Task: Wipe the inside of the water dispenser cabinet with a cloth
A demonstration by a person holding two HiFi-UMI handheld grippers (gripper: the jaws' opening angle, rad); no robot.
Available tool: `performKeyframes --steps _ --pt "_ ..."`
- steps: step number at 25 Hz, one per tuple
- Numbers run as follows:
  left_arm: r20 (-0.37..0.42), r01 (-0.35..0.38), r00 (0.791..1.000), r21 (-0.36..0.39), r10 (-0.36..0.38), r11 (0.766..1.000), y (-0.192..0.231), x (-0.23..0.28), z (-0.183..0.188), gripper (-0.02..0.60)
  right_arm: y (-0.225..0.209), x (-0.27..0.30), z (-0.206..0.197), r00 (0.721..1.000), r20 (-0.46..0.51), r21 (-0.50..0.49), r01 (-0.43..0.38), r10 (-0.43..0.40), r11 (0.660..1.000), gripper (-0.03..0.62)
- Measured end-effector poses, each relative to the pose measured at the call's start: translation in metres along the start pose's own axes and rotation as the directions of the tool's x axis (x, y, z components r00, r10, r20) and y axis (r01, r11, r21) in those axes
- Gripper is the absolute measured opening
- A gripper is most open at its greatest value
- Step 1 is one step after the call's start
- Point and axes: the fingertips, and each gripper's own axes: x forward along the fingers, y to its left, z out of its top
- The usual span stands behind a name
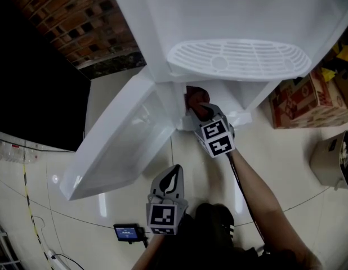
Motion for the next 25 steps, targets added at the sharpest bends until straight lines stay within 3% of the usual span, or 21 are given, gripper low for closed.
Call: performKeyframes --steps 3,5,10,13,18,25 --pt "-0.013 -0.001 1.0 0.002 0.002 1.0 0.002 -0.004 -0.002 -0.02 -0.005 -0.005 0.015 1.0 0.025 -0.038 0.02 -0.019 0.999 0.077" --pt "-0.016 -0.005 1.0 0.006 0.005 1.0 0.004 -0.008 -0.001 -0.02 -0.017 -0.015 0.047 0.992 0.112 -0.061 0.066 -0.059 0.996 0.077" --pt "-0.01 -0.022 1.0 0.011 0.022 1.0 0.012 -0.011 0.004 -0.02 -0.045 -0.058 0.148 0.908 0.389 -0.11 0.213 -0.155 0.971 0.078" --pt "-0.008 -0.016 1.0 0.015 0.016 1.0 0.009 -0.01 0.006 -0.02 -0.059 -0.07 0.173 0.876 0.446 -0.07 0.239 -0.184 0.968 0.078" --pt "-0.02 0.009 1.0 0.032 -0.009 0.999 0.001 -0.01 0.005 -0.02 -0.091 -0.043 0.16 0.895 0.371 -0.033 0.277 -0.246 0.96 0.078" --pt "-0.029 0.002 1.0 0.017 -0.001 1.0 0.005 -0.008 0.0 -0.02 -0.08 0.001 0.112 0.95 0.244 -0.015 0.206 -0.196 0.978 0.078"
